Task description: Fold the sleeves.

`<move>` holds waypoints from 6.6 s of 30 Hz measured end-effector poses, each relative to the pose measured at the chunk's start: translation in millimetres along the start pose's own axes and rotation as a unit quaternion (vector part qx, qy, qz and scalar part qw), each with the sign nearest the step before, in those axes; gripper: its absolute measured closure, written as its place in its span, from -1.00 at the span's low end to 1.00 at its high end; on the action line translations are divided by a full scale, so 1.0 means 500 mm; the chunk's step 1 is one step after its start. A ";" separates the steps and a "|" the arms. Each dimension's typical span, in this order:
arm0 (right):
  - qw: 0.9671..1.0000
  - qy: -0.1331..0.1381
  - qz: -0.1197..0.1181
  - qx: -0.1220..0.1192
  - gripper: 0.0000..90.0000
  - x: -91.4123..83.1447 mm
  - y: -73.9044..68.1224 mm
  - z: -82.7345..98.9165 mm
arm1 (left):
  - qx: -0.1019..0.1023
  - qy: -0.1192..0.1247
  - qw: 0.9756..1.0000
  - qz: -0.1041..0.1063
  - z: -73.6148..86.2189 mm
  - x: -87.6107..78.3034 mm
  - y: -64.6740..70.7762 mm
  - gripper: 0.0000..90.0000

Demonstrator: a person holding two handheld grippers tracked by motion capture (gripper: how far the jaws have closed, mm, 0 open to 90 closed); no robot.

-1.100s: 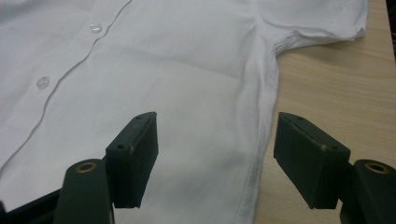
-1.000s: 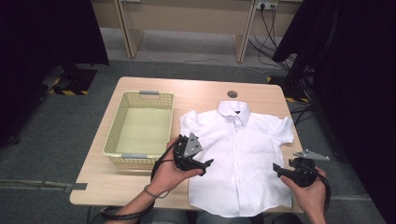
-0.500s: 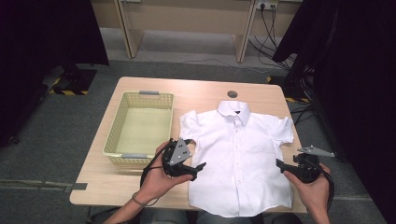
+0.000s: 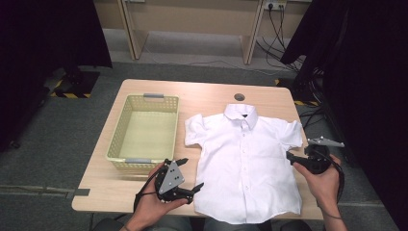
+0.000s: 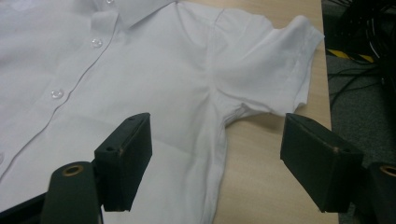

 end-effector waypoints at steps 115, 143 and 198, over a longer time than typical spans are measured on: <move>0.997 -0.035 0.059 0.044 0.94 0.228 0.117 -0.070 | -0.005 0.011 1.000 -0.023 0.066 -0.012 0.000 -0.78; 0.999 0.013 0.037 0.030 0.91 0.182 0.070 -0.100 | -0.002 0.011 1.000 -0.024 0.066 -0.012 0.002 -0.78; 0.996 -0.002 -0.081 -0.031 0.69 0.202 -0.086 -0.061 | 0.004 0.011 1.000 -0.025 0.066 -0.011 0.004 -0.78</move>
Point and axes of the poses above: each handheld gripper's, and its own axes: x roughly forward along the jaws, z roughly out of its underside, y roughly to its right, the point moved 1 cm from there along x, roughly forward along the jaws, and after that the axes turned 13 degrees about y, right-handed, at the moved point
